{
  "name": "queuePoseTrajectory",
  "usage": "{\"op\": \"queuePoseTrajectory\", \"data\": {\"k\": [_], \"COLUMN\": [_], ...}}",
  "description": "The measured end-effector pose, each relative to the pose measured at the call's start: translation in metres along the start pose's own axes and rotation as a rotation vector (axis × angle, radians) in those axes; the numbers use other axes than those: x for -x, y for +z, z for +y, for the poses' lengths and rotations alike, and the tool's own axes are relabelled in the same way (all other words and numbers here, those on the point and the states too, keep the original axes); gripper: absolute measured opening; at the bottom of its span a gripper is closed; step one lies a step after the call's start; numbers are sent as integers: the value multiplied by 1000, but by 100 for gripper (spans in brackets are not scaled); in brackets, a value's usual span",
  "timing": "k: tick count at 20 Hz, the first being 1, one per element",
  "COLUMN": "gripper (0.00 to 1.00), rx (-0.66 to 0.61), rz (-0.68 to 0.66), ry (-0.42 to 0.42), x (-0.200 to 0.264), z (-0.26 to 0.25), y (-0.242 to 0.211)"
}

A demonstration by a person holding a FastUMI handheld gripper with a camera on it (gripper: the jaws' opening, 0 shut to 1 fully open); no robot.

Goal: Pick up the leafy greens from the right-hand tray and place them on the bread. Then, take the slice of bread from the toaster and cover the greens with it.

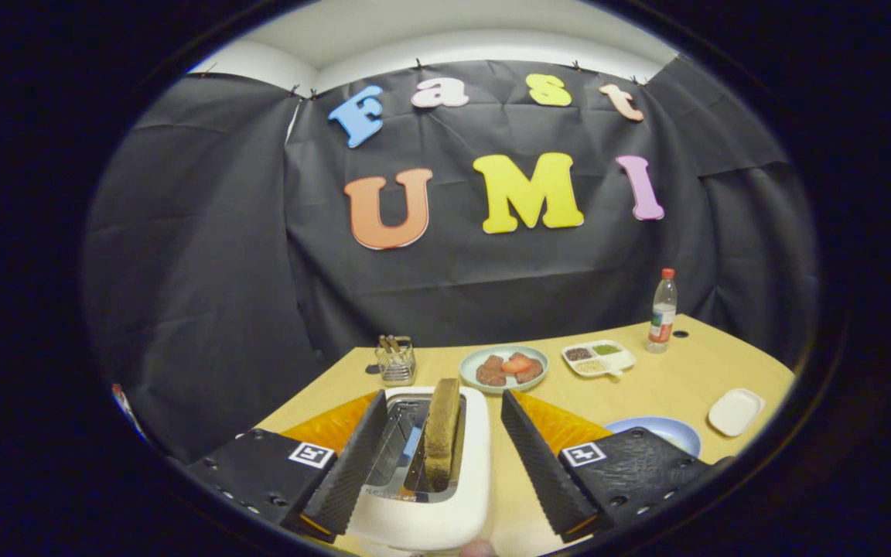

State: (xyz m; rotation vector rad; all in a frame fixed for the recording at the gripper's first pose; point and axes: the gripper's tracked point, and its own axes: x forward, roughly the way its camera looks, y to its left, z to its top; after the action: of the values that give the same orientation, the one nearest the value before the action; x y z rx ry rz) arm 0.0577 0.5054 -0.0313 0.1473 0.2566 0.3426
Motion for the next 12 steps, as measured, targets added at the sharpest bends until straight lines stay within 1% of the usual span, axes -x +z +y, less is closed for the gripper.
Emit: {"op": "queuePoseTrajectory", "data": {"k": [1,5,9,10,11,12], "gripper": [82,50,16,12,12,8], "rx": [-7,-22,-33,-30,-35,-42], "rz": [24,84,86,86,78,65], "ry": [-8,-27,-4,3,10,18], "x": [-5,-22,-23,-23,-20,-18], "z": [-2,-6,-5,-4,-4,-5], "y": [-5,-15,-13,-14,-11,-8]}}
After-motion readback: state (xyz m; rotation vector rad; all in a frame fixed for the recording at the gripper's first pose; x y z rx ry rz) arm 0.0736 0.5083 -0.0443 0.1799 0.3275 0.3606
